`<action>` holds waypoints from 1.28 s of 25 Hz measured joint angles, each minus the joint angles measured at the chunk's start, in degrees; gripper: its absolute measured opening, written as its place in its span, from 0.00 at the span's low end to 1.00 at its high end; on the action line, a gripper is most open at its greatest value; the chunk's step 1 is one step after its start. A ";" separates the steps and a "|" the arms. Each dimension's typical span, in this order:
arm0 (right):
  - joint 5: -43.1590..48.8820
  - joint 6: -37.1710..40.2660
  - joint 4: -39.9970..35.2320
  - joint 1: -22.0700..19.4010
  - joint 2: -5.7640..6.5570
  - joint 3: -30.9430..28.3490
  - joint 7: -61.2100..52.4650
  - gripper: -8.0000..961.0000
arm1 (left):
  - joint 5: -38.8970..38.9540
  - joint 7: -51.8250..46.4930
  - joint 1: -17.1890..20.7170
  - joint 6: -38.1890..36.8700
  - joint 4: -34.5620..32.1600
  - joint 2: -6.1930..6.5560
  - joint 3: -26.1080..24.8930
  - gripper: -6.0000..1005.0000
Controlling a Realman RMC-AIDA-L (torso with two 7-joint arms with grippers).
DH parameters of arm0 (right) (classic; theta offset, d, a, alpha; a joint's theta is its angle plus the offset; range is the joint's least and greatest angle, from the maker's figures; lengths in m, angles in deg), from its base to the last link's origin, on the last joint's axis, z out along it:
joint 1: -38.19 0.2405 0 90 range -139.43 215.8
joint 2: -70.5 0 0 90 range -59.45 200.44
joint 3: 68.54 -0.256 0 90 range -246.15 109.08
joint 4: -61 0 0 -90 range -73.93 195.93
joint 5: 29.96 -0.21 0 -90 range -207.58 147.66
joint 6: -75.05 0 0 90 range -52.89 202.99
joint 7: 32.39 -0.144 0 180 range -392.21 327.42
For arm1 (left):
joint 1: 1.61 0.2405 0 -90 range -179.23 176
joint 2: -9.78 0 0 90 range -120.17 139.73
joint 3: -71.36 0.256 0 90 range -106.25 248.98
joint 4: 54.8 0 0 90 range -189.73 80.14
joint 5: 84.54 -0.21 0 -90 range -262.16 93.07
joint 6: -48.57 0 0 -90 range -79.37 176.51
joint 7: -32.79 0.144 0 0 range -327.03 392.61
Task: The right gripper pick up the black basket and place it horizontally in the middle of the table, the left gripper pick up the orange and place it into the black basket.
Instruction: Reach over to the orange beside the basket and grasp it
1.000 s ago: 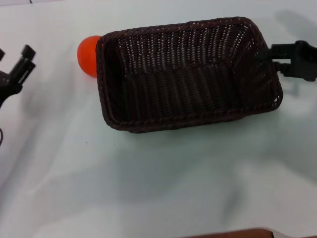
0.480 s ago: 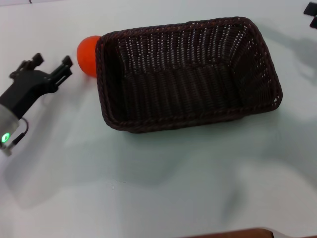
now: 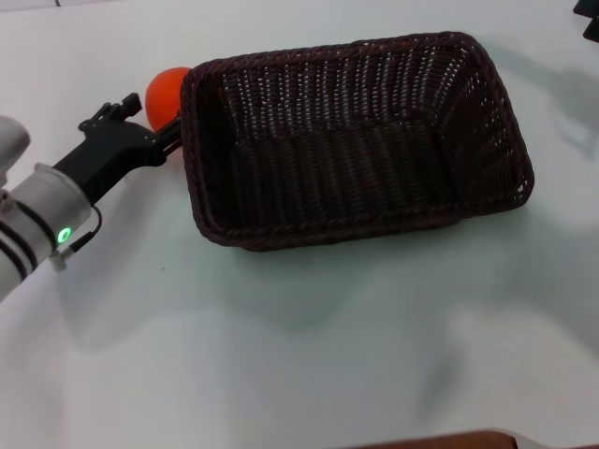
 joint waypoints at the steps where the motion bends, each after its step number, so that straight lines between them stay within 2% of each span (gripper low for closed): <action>1: -0.35 0.00 0.34 0.02 -0.01 -0.01 0.40 0.59 | 0.00 0.01 -0.28 -0.53 0.03 -0.16 0.00 0.82; 4: -1.68 0.07 1.71 0.28 0.00 -0.02 1.99 0.59 | 0.01 0.08 -1.14 -2.84 0.50 -0.59 0.00 0.82; 7: -2.82 0.04 2.67 0.59 0.10 -0.02 3.85 0.59 | 0.03 0.16 -2.84 -8.26 1.88 -1.31 0.25 0.82; 14: -3.49 0.63 3.34 0.99 0.17 -0.01 5.57 0.59 | 0.03 -0.25 -5.37 -11.65 2.13 -1.46 0.41 0.81; 22: -3.50 1.77 3.36 1.12 0.17 -0.16 8.07 0.58 | 0.04 -0.30 -4.93 -11.29 2.73 -1.72 0.93 0.60; 28: -3.50 2.34 3.40 1.18 0.45 -0.20 9.93 0.58 | 0.26 -0.12 -4.70 -11.04 3.32 -1.90 1.61 0.40; 32: -3.50 2.46 3.43 1.20 0.64 -0.27 10.76 0.58 | 0.49 0.15 -3.61 -10.59 4.88 -2.18 1.37 0.34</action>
